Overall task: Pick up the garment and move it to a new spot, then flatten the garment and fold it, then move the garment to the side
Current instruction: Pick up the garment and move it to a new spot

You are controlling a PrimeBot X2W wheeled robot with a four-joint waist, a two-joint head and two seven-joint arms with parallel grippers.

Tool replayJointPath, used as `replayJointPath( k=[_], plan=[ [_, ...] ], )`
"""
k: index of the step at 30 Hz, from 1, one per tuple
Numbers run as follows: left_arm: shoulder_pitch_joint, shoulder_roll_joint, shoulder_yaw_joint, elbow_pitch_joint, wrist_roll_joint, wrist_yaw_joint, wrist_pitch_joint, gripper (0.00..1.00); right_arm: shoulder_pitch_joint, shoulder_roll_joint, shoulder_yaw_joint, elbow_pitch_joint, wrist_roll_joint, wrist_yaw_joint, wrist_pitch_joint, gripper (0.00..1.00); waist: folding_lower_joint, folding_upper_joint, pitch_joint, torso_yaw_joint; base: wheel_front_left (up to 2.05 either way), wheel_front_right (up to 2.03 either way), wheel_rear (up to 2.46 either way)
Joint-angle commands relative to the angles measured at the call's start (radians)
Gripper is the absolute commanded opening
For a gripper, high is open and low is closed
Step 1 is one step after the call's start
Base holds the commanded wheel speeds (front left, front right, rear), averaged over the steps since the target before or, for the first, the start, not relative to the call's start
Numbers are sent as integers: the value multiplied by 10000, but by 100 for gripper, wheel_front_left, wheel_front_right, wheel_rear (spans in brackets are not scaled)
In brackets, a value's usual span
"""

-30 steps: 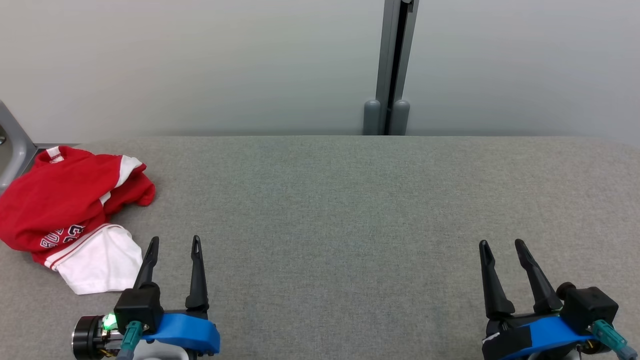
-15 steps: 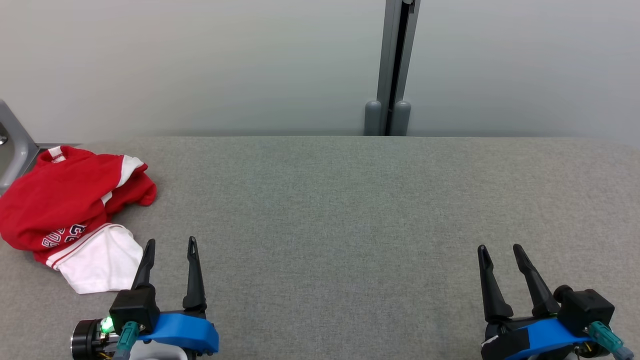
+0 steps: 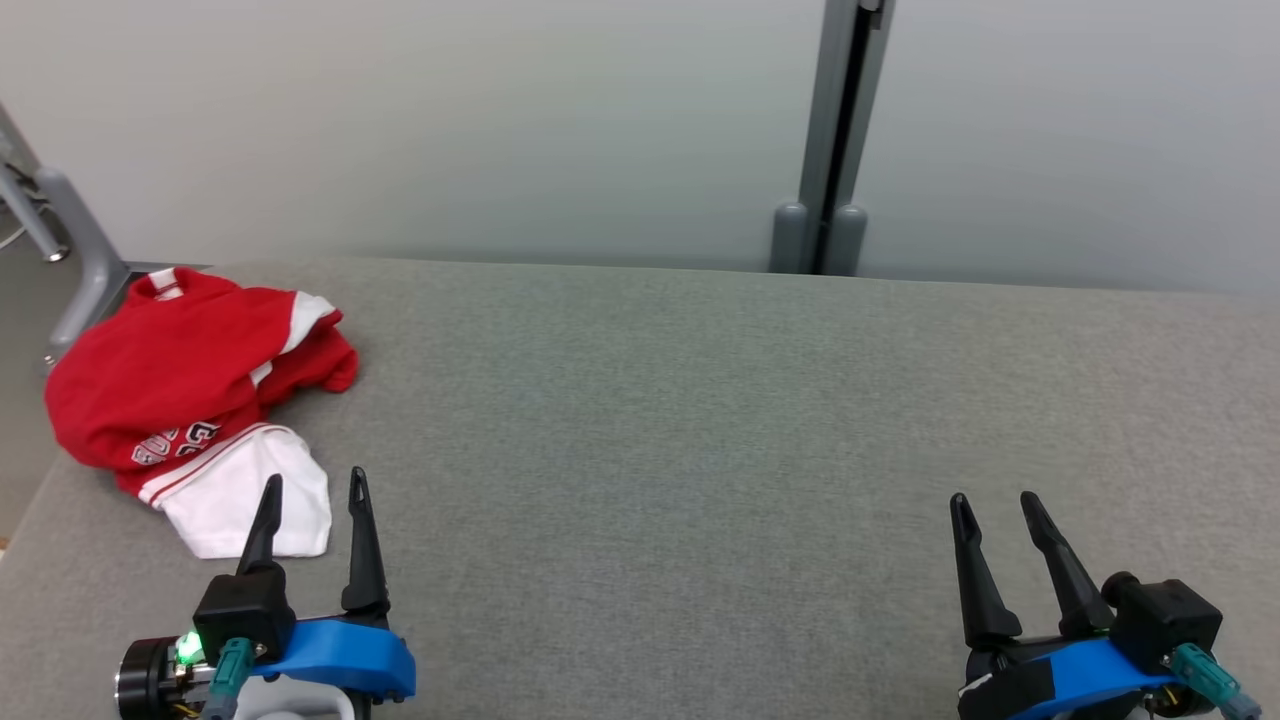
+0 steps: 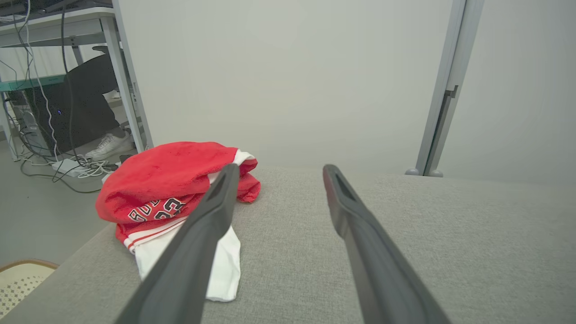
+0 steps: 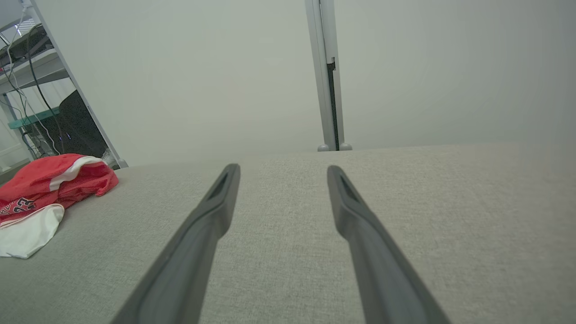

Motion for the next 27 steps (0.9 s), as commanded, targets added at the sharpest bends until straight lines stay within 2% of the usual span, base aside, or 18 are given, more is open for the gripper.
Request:
replayJointPath(
  k=[1,21,27],
  plan=[
    [-66,79,63,-34,-44,54,-48,100,94,-60,19,16,62,24,-35,100,0,0,43,114,0,0,0],
    [-9,471,326,-234,-369,244,81,100,-112,-61,280,104,-6,24,-35,100,0,0,220,2588,0,0,0],
    [120,584,438,-281,-488,331,99,100,-212,-61,370,185,-41,24,-35,100,0,0,272,3048,0,0,0]
  ],
)
